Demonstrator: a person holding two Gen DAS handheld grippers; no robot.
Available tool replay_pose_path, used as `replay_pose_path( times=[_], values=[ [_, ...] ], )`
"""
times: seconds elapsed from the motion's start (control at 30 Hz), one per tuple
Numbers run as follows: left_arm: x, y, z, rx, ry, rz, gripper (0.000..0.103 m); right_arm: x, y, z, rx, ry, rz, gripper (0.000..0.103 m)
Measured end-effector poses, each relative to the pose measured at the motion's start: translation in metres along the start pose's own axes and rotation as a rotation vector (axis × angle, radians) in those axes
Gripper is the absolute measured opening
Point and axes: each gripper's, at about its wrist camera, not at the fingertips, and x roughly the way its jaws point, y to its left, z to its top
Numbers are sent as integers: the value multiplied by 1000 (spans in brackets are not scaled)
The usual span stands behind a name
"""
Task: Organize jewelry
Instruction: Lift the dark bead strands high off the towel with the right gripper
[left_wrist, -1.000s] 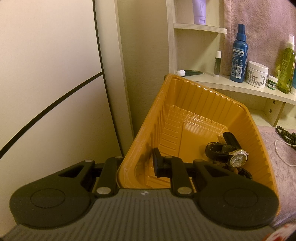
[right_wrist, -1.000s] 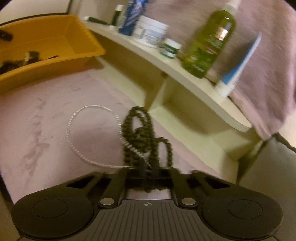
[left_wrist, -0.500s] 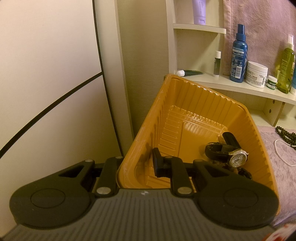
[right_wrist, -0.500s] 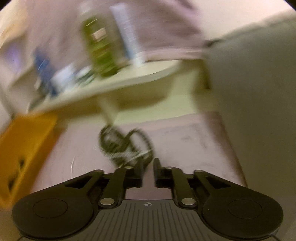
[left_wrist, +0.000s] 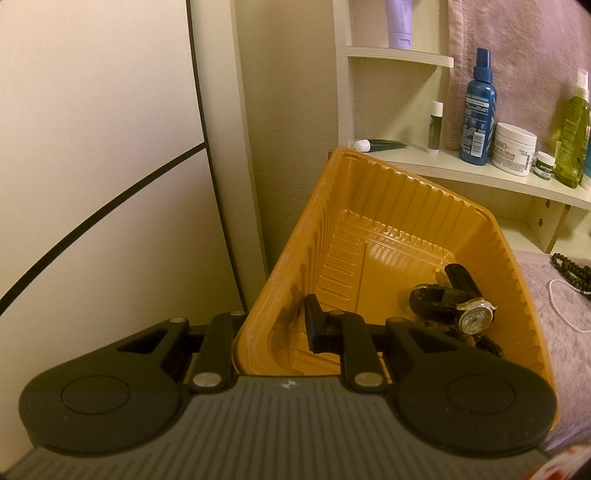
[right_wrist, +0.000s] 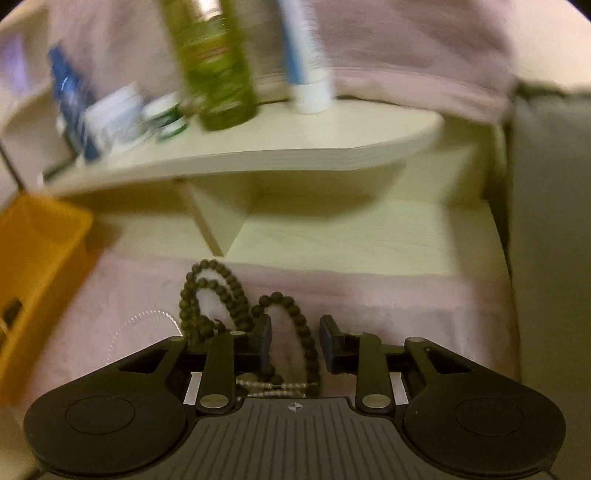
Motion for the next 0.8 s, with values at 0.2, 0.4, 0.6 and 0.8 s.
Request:
replay_pose_path(
  times=[0.2,0.4,0.6,0.8],
  values=[
    [0,0,0,-1,0,-1,18,-6,13,-8,-70,-34,-7,7],
    [1,0,-1,-2,-1,-3,18,-69,-3,2,169,-229,161,6],
    [1,0,-1,-2,-5,-4,18,-143,4,35,222,-464,246,6],
    [0,1,-2,0,-7,-4,18,-191,23,64,172,-601,258,6]
  ],
)
